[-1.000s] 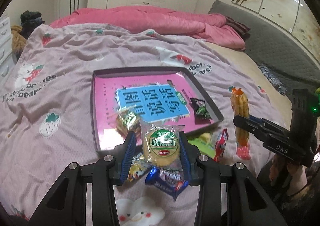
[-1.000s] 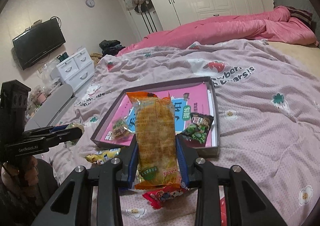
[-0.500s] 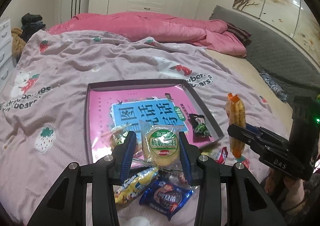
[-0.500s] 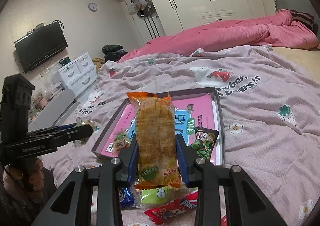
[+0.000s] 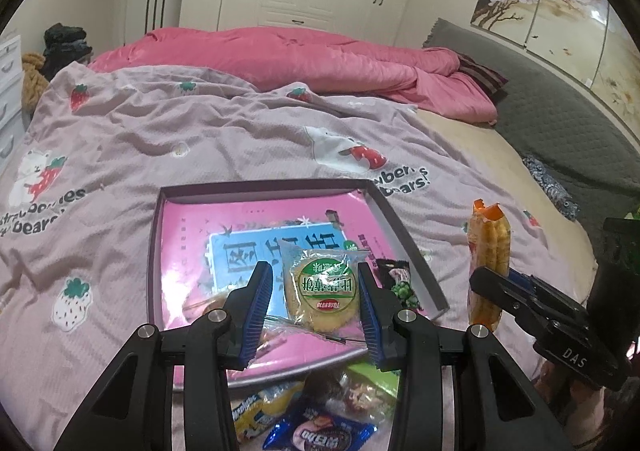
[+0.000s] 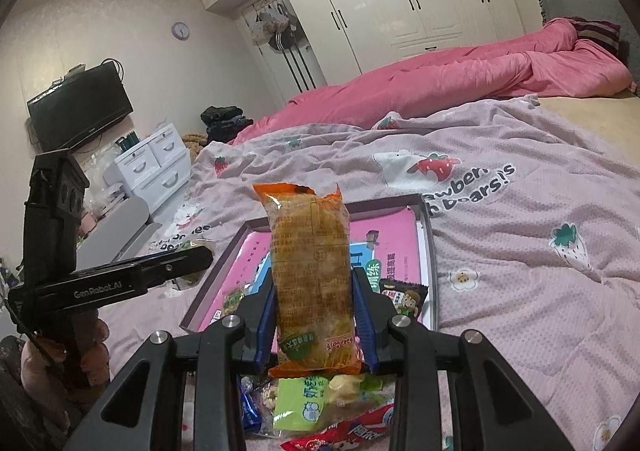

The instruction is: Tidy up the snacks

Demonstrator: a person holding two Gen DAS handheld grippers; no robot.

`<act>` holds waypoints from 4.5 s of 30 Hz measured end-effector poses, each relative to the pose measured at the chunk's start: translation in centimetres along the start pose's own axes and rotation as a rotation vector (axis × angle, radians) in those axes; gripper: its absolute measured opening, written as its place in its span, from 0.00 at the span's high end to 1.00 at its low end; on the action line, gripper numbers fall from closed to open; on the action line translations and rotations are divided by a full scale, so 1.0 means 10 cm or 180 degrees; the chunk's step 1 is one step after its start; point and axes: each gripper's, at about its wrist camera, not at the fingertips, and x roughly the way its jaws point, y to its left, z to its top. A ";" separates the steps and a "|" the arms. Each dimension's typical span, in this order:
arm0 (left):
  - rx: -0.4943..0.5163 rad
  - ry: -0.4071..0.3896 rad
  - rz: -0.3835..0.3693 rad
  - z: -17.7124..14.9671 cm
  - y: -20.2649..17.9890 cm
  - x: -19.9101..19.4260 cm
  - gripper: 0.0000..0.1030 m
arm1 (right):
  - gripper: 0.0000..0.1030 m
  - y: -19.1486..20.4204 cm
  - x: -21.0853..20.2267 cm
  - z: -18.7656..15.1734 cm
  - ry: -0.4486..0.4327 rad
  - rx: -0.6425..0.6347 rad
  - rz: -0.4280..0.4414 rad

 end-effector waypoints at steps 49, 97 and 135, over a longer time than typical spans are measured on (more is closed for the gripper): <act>0.0003 0.0466 0.0036 -0.13 -0.02 0.92 0.58 | 0.66 -0.14 0.77 0.10 0.0303 -0.0026 -0.0005; 0.0214 0.0746 0.0253 -0.34 0.05 1.17 0.58 | 0.66 -0.17 1.23 -0.26 0.0949 -0.0153 -0.0138; 0.0229 0.0788 0.0169 -0.32 0.02 1.11 0.56 | 0.58 -0.17 1.14 -0.19 0.0881 -0.0147 -0.0060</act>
